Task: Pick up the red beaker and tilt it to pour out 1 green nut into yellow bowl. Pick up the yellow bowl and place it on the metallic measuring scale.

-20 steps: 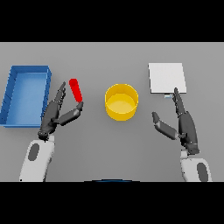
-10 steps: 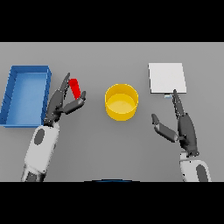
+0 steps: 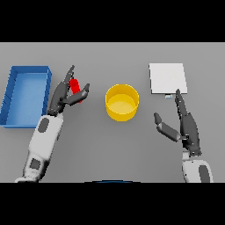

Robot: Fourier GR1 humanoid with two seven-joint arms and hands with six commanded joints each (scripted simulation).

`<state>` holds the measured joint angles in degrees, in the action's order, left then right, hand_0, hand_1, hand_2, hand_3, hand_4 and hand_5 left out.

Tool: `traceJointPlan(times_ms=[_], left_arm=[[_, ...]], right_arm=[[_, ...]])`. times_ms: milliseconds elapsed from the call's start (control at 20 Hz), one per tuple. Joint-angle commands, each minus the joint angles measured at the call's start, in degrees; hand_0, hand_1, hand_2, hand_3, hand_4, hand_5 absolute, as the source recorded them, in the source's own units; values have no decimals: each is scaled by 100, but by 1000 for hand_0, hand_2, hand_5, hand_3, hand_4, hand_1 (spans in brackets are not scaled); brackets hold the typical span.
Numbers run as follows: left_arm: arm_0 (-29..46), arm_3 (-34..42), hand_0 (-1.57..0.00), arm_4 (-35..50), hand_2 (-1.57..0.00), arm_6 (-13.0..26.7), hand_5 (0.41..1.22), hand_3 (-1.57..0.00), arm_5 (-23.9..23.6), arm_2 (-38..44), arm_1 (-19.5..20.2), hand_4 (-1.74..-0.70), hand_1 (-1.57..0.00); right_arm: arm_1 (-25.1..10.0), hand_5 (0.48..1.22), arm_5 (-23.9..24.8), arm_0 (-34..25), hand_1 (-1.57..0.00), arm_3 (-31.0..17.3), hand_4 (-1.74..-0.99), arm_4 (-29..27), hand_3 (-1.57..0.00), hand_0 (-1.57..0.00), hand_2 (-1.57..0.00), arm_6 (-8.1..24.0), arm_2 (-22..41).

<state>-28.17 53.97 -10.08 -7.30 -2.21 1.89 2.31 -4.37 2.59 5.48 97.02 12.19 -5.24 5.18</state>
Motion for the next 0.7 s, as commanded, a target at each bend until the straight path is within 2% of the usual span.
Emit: traceJointPlan(times_ms=[0, 150, 200, 250, 300, 350, 400, 500, 550, 650], left_arm=[[-78, -111, 1, -2, 1, -68, 692, 1, -3, 9, -27, -1320, 1], [-154, -303, 1, 61, 0, -196, 704, 1, -20, 88, -93, -1348, 1], [-228, -390, 1, 126, -67, -310, 724, -31, -77, 170, -146, -1378, -26], [-292, -504, -119, 204, -182, -349, 750, -124, -98, 265, -173, -1410, -146], [-337, -501, -285, 252, -364, -277, 783, -292, -127, 318, -182, -1449, -328], [-396, -566, -441, 241, -523, -202, 871, -547, -211, 350, -193, -1448, -481], [-407, -611, -662, 174, -733, -208, 941, -724, -281, 323, -200, -1500, -699], [-497, -766, -989, 46, -1034, -310, 1042, -926, -337, 284, -192, -1575, -1013], [-529, -813, -1106, 17, -1142, -393, 1078, -974, -324, 226, -218, -1603, -1125], [-488, -791, -1273, -40, -1296, -450, 1129, -1189, -295, 143, -210, -1544, -1285]], right_arm=[[-35, 640, 0, 6, 1, 30, -1264, 16, 1, 1, 1, 20, -9], [4, 641, 41, 7, 1, -2, -1261, 56, 1, 1, 1, 64, 10], [-6, 642, 43, 21, 1, 50, -1259, 52, 1, 1, 1, 53, 5], [-17, 642, 41, 30, 1, 32, -1260, 44, 1, 1, 1, 35, -10], [-27, 644, 43, 54, 1, 4, -1258, 76, 1, 1, 1, -8, 2], [12, 645, 57, 24, 1, 0, -1257, 93, 1, 1, 1, 36, 28], [12, 644, 67, 27, 1, -9, -1255, 102, 1, 1, 1, 24, 24], [27, 645, 66, 1, 1, -26, -1254, 92, 1, 1, 1, 31, 26], [9, 644, 55, 41, 1, -14, -1252, 91, 1, 1, 1, 23, 22], [22, 644, 36, 92, 1, -44, -1254, 45, 1, 1, 1, -19, 8]])
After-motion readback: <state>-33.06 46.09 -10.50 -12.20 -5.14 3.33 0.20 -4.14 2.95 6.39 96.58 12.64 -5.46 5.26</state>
